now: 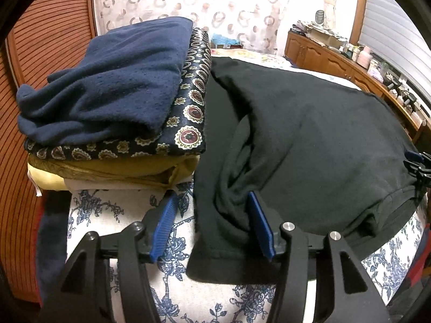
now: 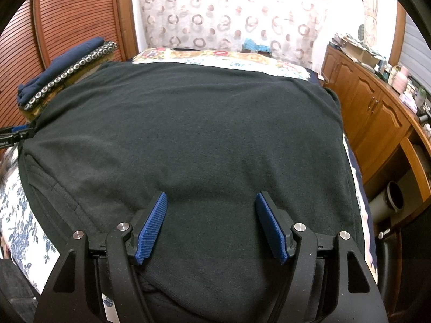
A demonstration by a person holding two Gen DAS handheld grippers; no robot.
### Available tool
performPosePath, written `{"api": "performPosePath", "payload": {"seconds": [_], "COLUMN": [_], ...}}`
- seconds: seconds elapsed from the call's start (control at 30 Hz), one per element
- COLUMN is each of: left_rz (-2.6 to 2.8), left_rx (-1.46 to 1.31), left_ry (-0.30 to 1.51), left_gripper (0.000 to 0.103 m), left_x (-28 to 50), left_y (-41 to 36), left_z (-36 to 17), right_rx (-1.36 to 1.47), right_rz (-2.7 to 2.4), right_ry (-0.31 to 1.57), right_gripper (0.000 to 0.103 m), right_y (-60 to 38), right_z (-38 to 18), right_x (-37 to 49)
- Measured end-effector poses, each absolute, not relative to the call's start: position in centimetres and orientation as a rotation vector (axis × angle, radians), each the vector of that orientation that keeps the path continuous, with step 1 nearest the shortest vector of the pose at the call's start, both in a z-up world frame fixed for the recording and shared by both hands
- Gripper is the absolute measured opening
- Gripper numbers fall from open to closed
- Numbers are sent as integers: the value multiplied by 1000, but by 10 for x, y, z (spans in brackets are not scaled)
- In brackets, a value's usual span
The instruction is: Fold small clothes
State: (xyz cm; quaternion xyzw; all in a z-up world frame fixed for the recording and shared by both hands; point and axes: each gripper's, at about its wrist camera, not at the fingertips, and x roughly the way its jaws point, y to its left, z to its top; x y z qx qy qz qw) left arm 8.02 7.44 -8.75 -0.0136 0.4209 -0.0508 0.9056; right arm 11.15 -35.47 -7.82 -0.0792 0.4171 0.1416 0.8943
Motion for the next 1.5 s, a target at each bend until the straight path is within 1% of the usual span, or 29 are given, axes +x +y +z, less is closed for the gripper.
{"api": "performPosePath", "payload": {"seconds": [0.13,0.17,0.2,0.27,0.37,0.43,0.53,0.67,0.8,1.0,1.23,1.5], "left_rz": [-108,-114,-127,-164,-209,-209,-241,-274,-315,-413,-564,-708], "left_rx": [-23,-21,-22,-19,-34,-41,-71,-86,-85,-78,-8,69], "left_ry": [869,869,867,861,866,858,814,746,688,629,574,563], "left_gripper": [54,52,43,32,9,6,5,4,4,4,4,4], "left_x": [80,80,80,78,79,79,74,67,66,76,94,113], "left_y": [74,74,74,71,68,67,64,53,40,8,-61,-142], "left_z": [-88,-87,-87,-86,-85,-83,-76,-55,-32,-1,37,66], "right_rx": [-164,-164,-164,-164,-163,-163,-161,-157,-148,-141,-109,-83], "right_rz": [293,294,294,293,293,293,290,272,265,213,221,192], "right_ry": [865,865,865,865,865,865,869,876,878,854,787,736], "right_gripper": [70,70,70,70,71,71,73,78,81,81,79,77], "right_y": [-355,-355,-355,-355,-355,-355,-355,-357,-363,-385,-411,-435], "right_z": [-78,-78,-78,-78,-78,-78,-79,-78,-77,-66,-40,-18], "right_x": [112,112,112,112,112,112,111,109,105,89,61,42]}}
